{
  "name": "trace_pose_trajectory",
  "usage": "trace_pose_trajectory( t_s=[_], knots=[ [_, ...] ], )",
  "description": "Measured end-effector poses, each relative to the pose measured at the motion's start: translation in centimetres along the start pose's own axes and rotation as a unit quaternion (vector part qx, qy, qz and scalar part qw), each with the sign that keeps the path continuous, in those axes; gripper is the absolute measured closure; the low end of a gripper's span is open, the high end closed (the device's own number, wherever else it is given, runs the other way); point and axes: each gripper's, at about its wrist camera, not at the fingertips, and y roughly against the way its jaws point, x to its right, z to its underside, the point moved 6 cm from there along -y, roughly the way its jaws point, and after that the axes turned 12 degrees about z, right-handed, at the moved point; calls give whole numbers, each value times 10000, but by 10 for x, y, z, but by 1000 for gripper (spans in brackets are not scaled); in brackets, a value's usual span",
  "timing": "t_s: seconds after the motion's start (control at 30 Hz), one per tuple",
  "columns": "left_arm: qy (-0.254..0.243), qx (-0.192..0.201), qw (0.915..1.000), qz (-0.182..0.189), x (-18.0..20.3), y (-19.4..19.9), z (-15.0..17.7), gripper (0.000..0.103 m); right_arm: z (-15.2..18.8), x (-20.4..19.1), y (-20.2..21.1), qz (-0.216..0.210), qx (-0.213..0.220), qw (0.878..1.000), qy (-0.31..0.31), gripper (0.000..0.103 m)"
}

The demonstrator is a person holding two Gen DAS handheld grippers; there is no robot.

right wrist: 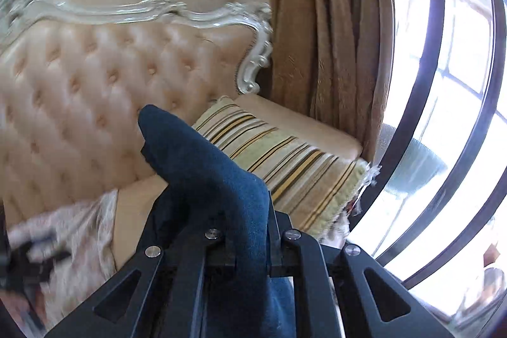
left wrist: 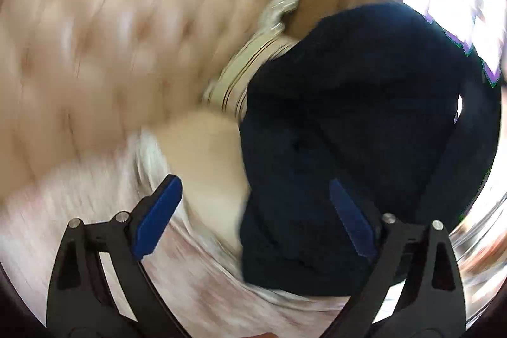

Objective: Fold clothes
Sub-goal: 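Lift the navy sweatshirt with the right tool while the left tool grasps its other edge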

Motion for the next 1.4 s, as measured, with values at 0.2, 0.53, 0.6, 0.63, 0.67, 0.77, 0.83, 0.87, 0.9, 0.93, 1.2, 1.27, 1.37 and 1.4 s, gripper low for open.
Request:
trace_pose_trajectory(
  t_s=[0.2,0.53,0.6,0.63,0.67,0.77,0.83,0.87,0.9,0.93,1.2,1.27,1.37,1.4],
  knots=[
    [-1079,-240,9939,35,21,-6,-14,13,26,10,53,270,356,9977,511,94],
    [-1078,107,9925,571,62,7,-11,13,-25,-18,127,409,1429,9840,981,94],
    [-1119,324,9919,509,66,17,-18,13,-41,-25,150,393,1695,9790,1064,94],
    [-1123,455,9913,509,67,24,-22,13,-47,-27,160,390,1796,9769,1095,94],
    [-1064,561,9911,574,68,30,-27,13,-54,-29,172,356,1888,9751,1110,93],
    [-939,755,9891,844,68,47,-39,13,-71,-37,206,185,2076,9713,1146,93],
    [-954,692,9878,1022,69,51,-39,13,-81,-44,227,101,2188,9683,1196,94],
    [-1001,699,9874,1006,69,54,-38,13,-86,-46,239,37,2230,9673,1206,94],
    [-982,709,9871,1052,69,57,-36,13,-91,-48,250,-45,2256,9668,1199,94],
    [-914,752,9875,1040,66,61,-36,13,-96,-49,262,-128,2275,9665,1184,93],
    [-312,108,9827,1825,59,140,-19,97,-105,-65,346,-533,2470,9588,1296,93],
    [-272,204,9861,1629,57,188,-17,97,-104,-69,362,-580,2554,9560,1323,93],
    [-73,599,9905,1235,47,280,-20,97,-107,-72,397,-805,2775,9502,1163,93],
    [-38,749,9919,1028,45,313,-21,97,-108,-73,410,-899,2863,9477,1085,93]
  ],
)
